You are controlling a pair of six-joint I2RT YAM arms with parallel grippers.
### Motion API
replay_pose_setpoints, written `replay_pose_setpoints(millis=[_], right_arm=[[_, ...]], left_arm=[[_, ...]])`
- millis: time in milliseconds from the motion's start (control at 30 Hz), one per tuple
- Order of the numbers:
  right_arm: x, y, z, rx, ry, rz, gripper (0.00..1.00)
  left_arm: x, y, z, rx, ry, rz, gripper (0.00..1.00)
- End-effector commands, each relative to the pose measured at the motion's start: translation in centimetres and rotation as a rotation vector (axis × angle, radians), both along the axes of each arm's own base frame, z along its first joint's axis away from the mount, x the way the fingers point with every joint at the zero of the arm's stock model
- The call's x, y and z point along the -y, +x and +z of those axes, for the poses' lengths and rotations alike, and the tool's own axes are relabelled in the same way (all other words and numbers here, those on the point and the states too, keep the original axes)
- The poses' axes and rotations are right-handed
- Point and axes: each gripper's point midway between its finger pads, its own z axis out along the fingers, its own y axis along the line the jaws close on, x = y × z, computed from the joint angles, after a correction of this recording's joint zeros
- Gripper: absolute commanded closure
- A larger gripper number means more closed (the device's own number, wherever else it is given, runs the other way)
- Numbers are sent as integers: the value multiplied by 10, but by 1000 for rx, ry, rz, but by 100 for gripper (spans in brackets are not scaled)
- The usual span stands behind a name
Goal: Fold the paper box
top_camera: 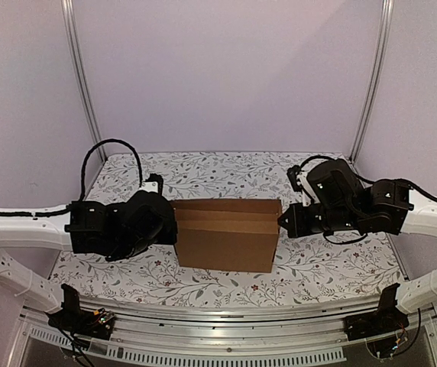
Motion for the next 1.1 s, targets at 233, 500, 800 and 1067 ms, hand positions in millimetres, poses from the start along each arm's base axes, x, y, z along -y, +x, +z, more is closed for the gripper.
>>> replay_pose_setpoints(millis=[233,500,800,1067], right_arm=[[-9,3,30,-20,76,-3,100],[3,-1,5,-50,-12,-13,100],[19,-4,-10,-47,-80,-27,100],[24,-6,-21,-55,-92,-35,100]], left_arm=[[10,-24,-31,-69,111,-94,92],[7,-23,-28,-59,111,-92,92],[12,-22,-26,-62,120,-93,92],[17,-20,-26,-66,134,-99,92]])
